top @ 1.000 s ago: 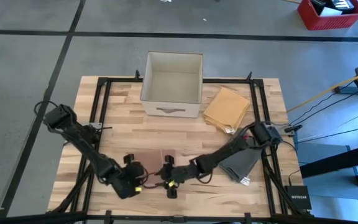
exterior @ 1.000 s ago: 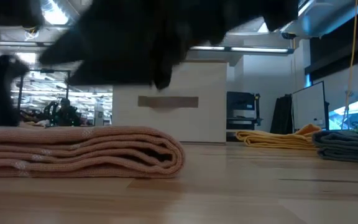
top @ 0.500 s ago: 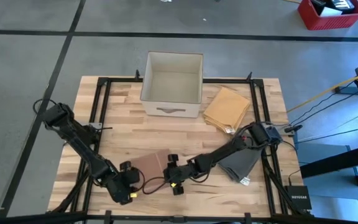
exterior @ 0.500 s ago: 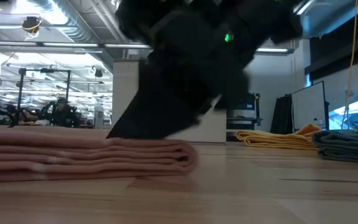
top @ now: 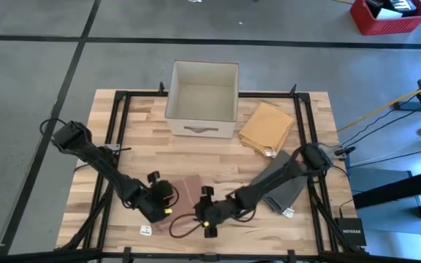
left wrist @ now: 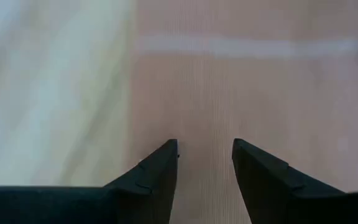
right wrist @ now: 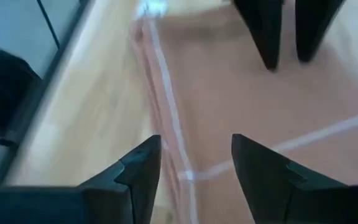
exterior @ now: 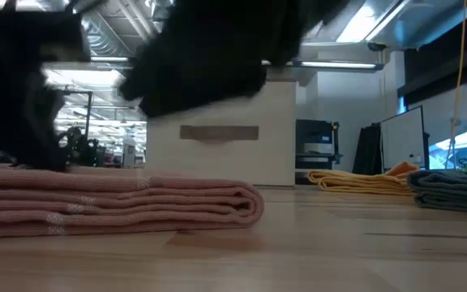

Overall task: Fold towel
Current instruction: Fold the brown towel

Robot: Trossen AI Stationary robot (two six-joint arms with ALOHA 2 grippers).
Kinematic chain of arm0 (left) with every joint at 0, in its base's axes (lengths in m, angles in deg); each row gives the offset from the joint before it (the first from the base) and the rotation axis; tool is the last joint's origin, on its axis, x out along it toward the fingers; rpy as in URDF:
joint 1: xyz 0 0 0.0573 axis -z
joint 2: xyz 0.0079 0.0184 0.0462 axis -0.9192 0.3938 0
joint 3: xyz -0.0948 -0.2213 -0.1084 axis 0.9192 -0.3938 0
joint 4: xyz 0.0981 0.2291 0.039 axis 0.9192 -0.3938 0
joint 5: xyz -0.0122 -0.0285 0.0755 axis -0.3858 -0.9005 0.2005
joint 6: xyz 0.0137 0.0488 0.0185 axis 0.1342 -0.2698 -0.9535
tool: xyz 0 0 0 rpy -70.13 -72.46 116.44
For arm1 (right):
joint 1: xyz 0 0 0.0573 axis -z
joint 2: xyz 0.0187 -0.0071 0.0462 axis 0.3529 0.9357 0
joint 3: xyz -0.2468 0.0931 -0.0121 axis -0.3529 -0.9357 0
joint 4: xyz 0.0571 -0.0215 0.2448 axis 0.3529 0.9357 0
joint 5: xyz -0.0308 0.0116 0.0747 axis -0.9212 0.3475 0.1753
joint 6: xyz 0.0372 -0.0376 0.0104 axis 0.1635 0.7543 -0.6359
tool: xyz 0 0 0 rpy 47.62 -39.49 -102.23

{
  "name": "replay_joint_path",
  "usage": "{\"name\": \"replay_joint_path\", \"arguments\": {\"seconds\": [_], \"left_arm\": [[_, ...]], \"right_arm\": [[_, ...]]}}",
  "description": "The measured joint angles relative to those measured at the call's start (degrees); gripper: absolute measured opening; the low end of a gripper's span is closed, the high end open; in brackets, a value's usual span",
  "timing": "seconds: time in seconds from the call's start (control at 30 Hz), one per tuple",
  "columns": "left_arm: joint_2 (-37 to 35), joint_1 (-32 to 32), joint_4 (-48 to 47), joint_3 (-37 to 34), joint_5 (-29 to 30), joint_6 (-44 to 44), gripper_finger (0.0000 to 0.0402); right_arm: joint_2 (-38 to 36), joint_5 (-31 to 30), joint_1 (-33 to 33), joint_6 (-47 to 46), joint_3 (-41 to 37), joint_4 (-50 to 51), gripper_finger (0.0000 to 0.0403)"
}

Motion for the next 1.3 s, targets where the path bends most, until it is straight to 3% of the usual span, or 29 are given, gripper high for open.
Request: {"name": "replay_joint_path", "arguments": {"seconds": [0.17,0.33,0.47,0.6,0.7,0.87,1.1,1.3], "left_arm": [[1.8,-0.1,0.5,-0.6,-7.9,6.0,0.0146],[2.1,1.3,7.1,-0.5,-11.1,15.6,0.0146],[1.8,1.7,14.6,-0.3,-12.3,10.7,0.0146],[-0.8,1.5,14.1,2.0,-12.0,4.6,0.0146],[-3.0,1.4,12.9,2.6,-10.2,1.4,0.0146],[-3.6,0.3,12.0,2.4,-2.1,-1.1,0.0146],[-0.7,-0.4,11.9,0.2,-1.9,0.2,0.0146],[1.1,-0.5,11.7,-0.5,-1.9,0.2,0.0146]], "right_arm": [[5.2,1.8,1.0,1.1,-0.3,2.2,0.0200],[2.1,2.7,2.4,10.2,1.3,19.2,0.0200],[-0.8,2.7,3.9,17.4,5.4,32.4,0.0200],[-5.3,4.1,4.2,12.7,12.2,41.9,0.0200],[-7.8,5.8,2.9,7.2,12.7,45.5,0.0200],[-10.8,3.2,2.6,1.9,6.4,37.0,0.0200],[-10.6,8.3,7.9,-3.4,-7.0,18.5,0.0200],[-10.7,10.4,12.8,-6.9,-11.1,15.2,0.0200]]}}
